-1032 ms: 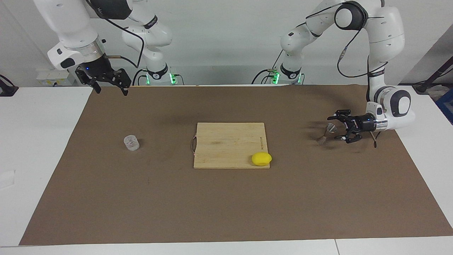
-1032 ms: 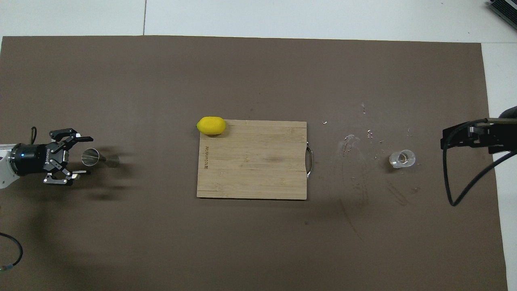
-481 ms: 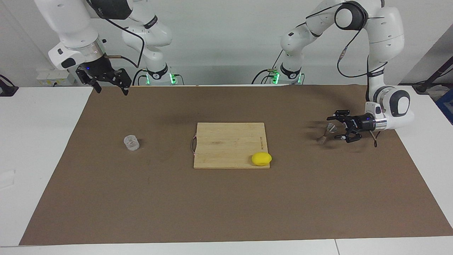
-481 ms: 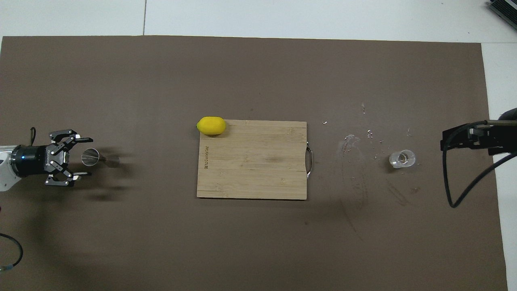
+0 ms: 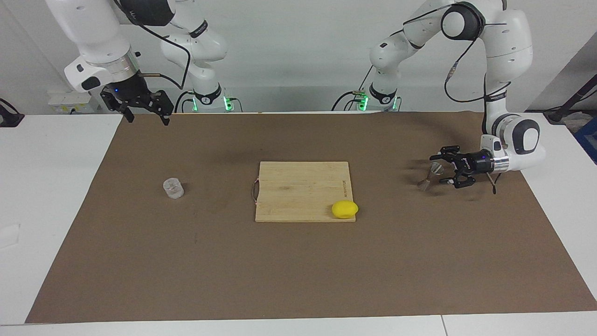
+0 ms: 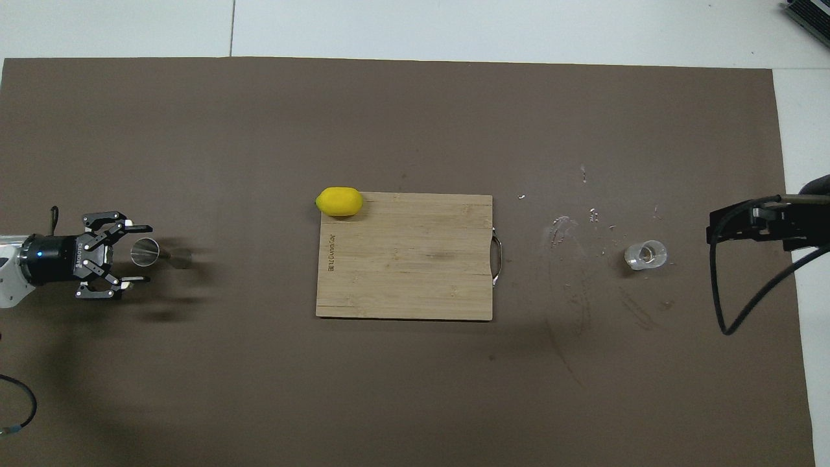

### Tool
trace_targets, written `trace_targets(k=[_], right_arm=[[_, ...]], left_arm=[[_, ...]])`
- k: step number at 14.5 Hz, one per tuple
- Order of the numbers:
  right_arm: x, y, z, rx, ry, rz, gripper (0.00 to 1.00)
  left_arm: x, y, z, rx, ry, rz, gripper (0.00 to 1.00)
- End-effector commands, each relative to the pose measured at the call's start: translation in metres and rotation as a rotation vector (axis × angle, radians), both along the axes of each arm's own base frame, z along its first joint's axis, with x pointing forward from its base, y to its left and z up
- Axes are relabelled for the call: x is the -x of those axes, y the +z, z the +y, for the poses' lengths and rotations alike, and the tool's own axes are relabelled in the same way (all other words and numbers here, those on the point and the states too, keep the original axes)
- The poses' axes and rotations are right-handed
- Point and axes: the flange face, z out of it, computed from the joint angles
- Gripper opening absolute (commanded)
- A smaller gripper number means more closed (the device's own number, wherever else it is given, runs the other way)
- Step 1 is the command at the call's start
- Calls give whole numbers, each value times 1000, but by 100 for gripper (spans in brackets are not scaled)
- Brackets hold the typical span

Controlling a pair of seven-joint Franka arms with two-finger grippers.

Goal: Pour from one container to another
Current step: 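Lower the left gripper around the small metal cup and close it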

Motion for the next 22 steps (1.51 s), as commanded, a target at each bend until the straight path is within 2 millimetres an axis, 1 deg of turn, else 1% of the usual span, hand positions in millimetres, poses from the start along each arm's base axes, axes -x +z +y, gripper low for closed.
trace_targets(k=[1,3,5,9,11,12,14,15,16,20,22], right_arm=[[8,-2,-2,-6,-19,-8,100],[8,-2,-1,-6,-17,-7,100],[9,-1,-2,-6,-19,-8,100],[9,-2,-1,-6,-16,-7,100],[9,-1,-1,-6,-16,-8,100],[9,-2,-1,-6,-16,-7,100],[9,-1,-1,-6,-16,-10,100],[9,-2,-1,-6,-16,-8,100],[9,-2,-1,-6,-16,-8,100],[9,-2,-1,-6,-16,-8,100],[9,-2,-1,-6,-16,-8,100]], left_arm=[[3,-5,-3,-18,-4,-13,81],[3,-5,-3,-18,-4,-13,74],[3,-4,-1,-18,-2,-16,63],[2,-3,-2,-15,-2,-20,34],[1,-2,-4,-11,-4,-21,29],[-1,0,-5,-7,-7,-23,29],[-6,6,-23,19,-45,-14,29],[-8,12,-34,19,-65,0,29],[-9,13,-46,26,-84,19,29],[-20,27,-88,51,-123,25,29],[-16,34,-118,80,-132,50,30]])
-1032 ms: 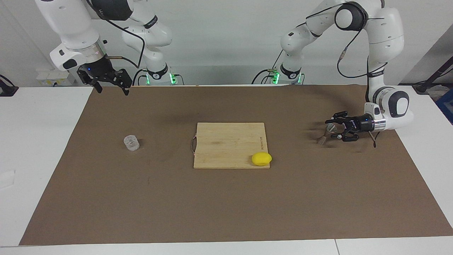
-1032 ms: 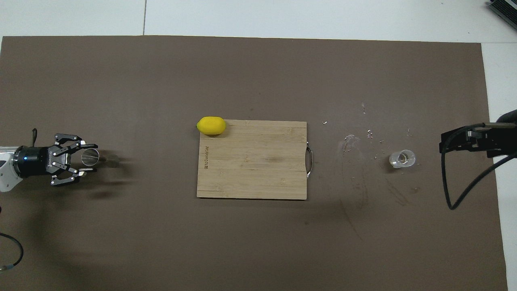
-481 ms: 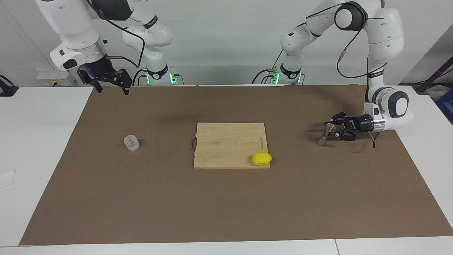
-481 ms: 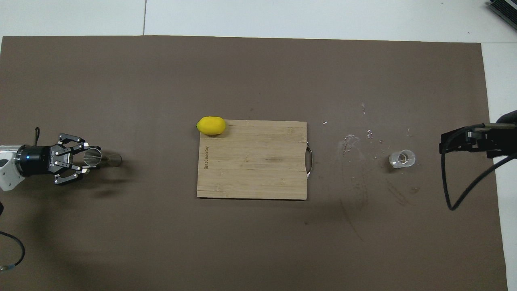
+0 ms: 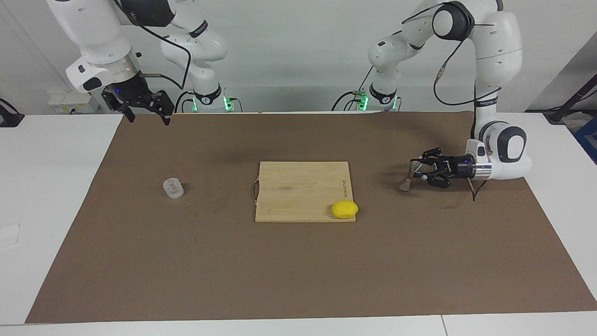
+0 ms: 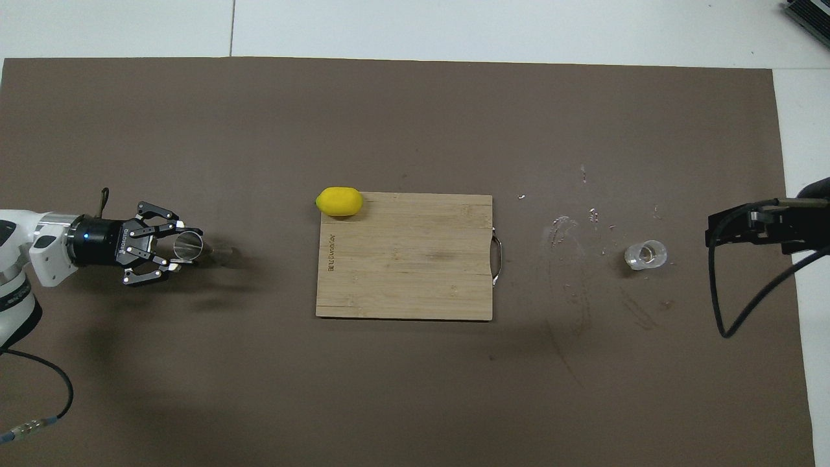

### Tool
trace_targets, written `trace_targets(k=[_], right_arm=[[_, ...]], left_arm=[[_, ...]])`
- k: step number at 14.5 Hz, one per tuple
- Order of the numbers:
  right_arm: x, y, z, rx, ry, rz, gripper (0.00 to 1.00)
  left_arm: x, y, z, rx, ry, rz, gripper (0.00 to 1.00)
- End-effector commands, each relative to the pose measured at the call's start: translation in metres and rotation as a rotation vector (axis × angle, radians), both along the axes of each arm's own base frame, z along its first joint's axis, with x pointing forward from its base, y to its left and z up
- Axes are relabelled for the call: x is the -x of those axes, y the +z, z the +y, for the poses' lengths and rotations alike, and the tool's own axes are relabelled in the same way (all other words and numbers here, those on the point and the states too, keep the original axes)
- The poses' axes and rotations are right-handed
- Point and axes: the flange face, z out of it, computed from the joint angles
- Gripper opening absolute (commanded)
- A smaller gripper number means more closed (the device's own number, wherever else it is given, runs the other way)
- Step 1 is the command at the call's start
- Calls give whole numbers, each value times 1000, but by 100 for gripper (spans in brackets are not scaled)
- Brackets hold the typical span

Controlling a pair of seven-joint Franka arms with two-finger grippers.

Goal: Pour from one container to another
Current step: 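Carry the metal cup with the left gripper onto the cutting board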

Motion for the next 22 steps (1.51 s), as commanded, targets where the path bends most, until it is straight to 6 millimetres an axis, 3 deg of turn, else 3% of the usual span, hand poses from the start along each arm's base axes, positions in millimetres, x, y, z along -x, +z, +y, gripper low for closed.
trace_targets(k=[1,7,11,14,17,22], right_arm=[[6,0,-1,-6,-16,-13,100],[6,1,-1,-6,-16,-15,100],[6,1,-1,-6,-16,-15,100],[6,1,-1,-6,-14,-15,100],[6,1,-2,-7,-5,-16,100],[6,1,0,-6,-13,-18,100]], left_arm=[[15,18,-34,39,11,34,30],[50,40,-124,55,70,69,31],[52,39,-189,57,94,73,31],[56,39,-249,55,148,80,33],[58,36,-293,43,207,83,33],[88,21,-370,10,314,-28,34]])
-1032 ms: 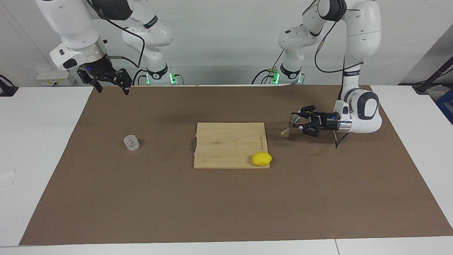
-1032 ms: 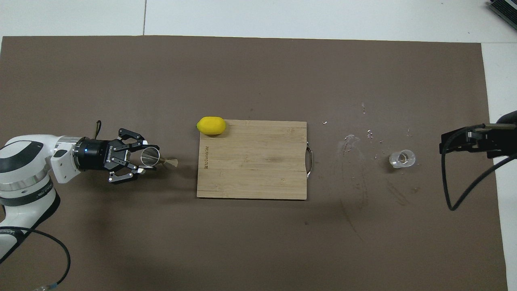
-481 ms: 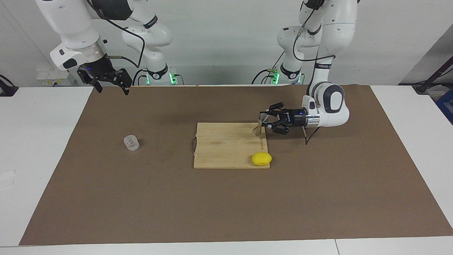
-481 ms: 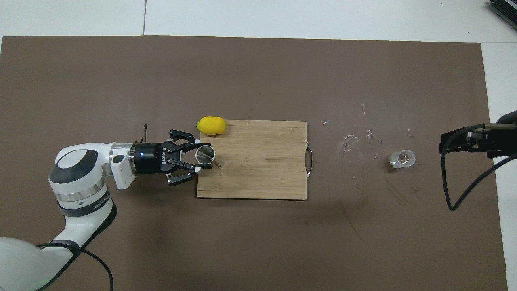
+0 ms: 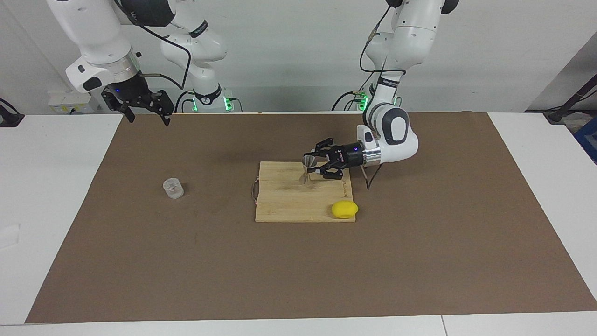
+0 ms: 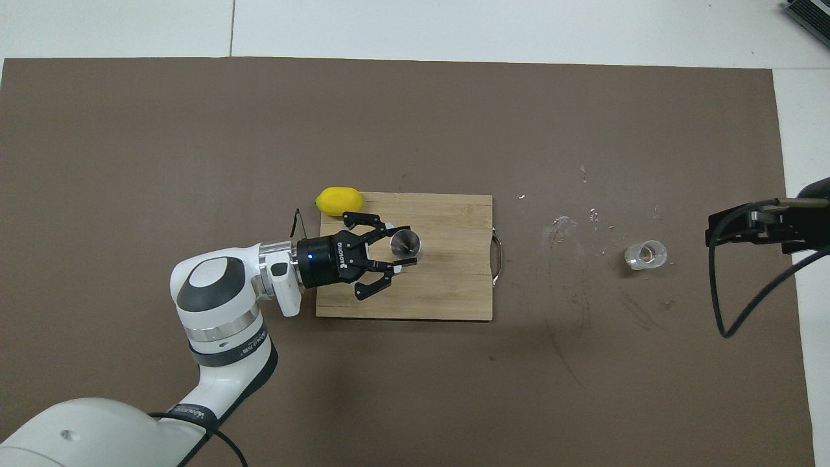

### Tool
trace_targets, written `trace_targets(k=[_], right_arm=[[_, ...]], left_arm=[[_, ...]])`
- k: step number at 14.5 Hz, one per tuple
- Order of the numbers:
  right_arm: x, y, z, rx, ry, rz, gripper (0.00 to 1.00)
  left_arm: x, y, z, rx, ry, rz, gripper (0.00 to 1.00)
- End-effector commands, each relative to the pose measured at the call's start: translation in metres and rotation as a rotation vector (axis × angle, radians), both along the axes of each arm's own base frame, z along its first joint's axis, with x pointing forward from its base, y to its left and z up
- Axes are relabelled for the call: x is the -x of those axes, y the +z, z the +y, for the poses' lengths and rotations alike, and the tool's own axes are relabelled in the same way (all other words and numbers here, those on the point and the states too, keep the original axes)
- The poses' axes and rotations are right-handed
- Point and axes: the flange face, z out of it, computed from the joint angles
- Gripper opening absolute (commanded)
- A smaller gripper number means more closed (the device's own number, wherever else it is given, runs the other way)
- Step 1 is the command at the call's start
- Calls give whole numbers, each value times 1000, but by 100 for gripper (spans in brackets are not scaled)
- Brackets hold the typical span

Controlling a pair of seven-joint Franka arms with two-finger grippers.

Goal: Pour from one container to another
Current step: 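Carry the metal cup with the left gripper onto the cutting board, then release the metal cup with the left gripper while the right gripper reaches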

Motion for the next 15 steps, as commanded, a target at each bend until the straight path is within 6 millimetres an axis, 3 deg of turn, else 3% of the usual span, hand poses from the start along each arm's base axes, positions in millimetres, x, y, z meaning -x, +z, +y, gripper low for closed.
trace_targets(k=[1,5,8,11,12,13,15], right_arm=[[6,0,1,-6,-22,-16,100],[2,-6,10,0,-148,-47,100],[-2,-15,12,-1,-280,-43,100],[-6,-25,4,-58,-455,-29,100],[-7,-29,-2,-60,-533,-33,100],[-9,-31,-4,-73,-623,-39,100],[-13,-48,-18,-147,-786,4,100]], left_arm=[[23,-6,-34,-30,63,-50,34],[38,-16,-54,-58,99,-46,34],[39,-28,-53,-97,121,-67,34],[46,-34,-64,-84,127,-44,35],[45,-34,-62,-83,130,-44,47],[44,-33,-61,-82,132,-45,99],[40,-32,-56,-72,138,-46,100]])
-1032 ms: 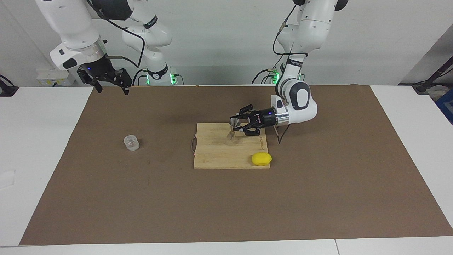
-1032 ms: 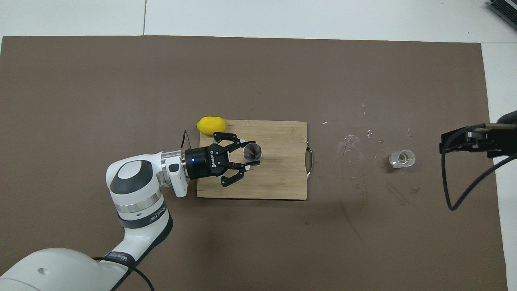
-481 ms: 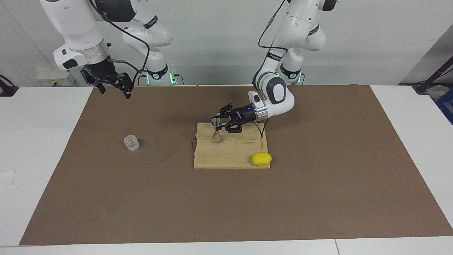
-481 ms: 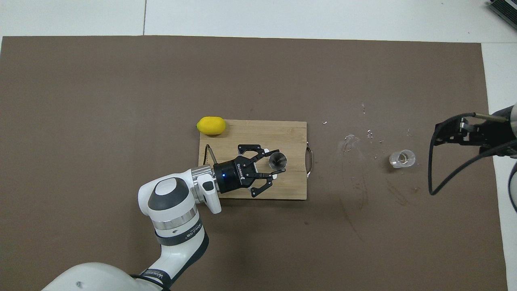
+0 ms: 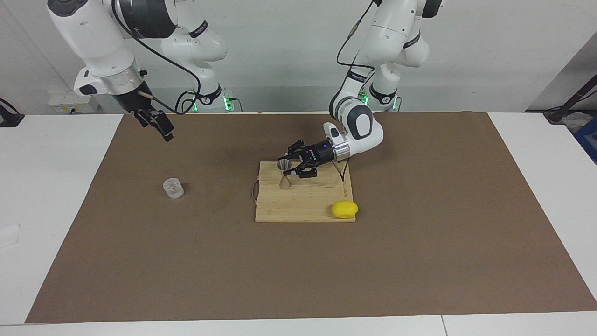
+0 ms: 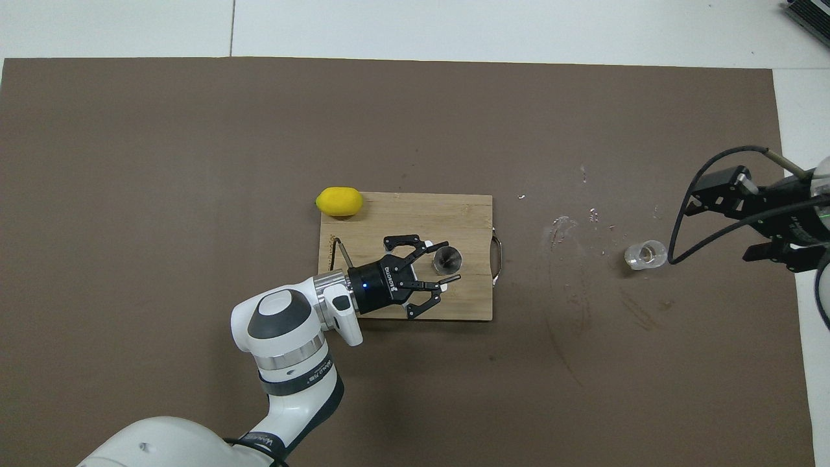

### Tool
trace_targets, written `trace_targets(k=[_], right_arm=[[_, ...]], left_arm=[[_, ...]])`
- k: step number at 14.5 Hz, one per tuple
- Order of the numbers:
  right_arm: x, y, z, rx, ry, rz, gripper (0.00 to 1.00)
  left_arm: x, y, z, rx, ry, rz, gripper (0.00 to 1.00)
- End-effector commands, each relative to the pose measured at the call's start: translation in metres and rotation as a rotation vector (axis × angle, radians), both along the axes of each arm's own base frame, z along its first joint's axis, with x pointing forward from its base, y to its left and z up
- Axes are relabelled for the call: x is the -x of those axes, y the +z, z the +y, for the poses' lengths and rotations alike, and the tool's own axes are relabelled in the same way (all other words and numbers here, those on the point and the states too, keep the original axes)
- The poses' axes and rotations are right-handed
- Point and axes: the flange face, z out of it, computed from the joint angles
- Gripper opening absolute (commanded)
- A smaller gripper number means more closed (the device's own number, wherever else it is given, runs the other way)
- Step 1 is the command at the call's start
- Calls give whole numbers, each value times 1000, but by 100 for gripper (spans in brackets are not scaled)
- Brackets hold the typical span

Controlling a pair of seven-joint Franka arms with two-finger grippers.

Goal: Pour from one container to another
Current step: 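Release the metal cup with the left gripper while the right gripper reaches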

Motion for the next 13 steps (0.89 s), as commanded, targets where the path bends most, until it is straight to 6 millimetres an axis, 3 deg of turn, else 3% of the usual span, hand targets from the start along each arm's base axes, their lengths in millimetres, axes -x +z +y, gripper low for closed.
trace_targets(k=[1,3,5,8,13], right_arm=[[-4,-27,-23,-103,-188,34,100],[-12,-46,-43,-133,-322,46,100],[-15,-64,-60,-171,-500,56,100],[-30,-131,-105,-270,-631,166,100],[-37,-198,-133,-323,-670,250,100]], left_arm=[[-5,2,12,11,27,-17,100],[-20,2,39,4,17,-44,100],[-38,2,81,-47,-27,-90,100],[-52,2,131,-86,-82,-130,100],[-69,7,229,-139,-178,-181,100]])
